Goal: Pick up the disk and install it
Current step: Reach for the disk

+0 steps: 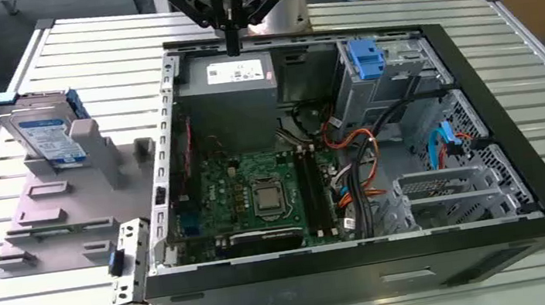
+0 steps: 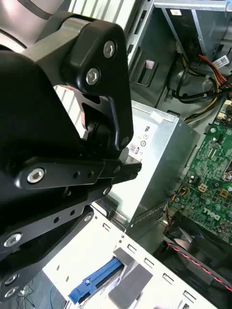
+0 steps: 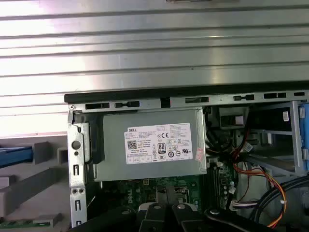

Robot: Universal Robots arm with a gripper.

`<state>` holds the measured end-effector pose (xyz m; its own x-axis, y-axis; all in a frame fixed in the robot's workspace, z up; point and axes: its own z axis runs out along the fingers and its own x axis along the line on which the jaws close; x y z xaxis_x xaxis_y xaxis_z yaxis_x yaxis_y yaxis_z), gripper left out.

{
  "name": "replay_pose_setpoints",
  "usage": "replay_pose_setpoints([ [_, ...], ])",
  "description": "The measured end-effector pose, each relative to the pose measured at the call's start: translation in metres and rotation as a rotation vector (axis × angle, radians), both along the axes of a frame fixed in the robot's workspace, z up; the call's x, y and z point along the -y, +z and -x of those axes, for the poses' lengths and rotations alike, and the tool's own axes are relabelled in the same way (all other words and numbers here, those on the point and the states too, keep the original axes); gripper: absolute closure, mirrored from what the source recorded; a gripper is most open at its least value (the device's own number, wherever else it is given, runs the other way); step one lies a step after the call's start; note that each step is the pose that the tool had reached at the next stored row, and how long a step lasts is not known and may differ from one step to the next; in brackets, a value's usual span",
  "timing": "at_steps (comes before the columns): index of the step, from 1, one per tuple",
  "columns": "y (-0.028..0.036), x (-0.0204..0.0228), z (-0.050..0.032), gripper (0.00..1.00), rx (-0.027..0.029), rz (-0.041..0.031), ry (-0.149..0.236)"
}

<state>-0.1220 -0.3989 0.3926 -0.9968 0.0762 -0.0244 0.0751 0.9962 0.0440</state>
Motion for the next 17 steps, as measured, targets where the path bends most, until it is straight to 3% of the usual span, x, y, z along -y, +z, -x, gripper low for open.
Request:
replay_pose_setpoints([
  [8,-0.0003,0.0000,0.0006,0.89,0.0002,-0.0002,0.000],
  [17,-0.0002,0.0000,0.0080,0.89,0.0001,0.0000,0.000],
])
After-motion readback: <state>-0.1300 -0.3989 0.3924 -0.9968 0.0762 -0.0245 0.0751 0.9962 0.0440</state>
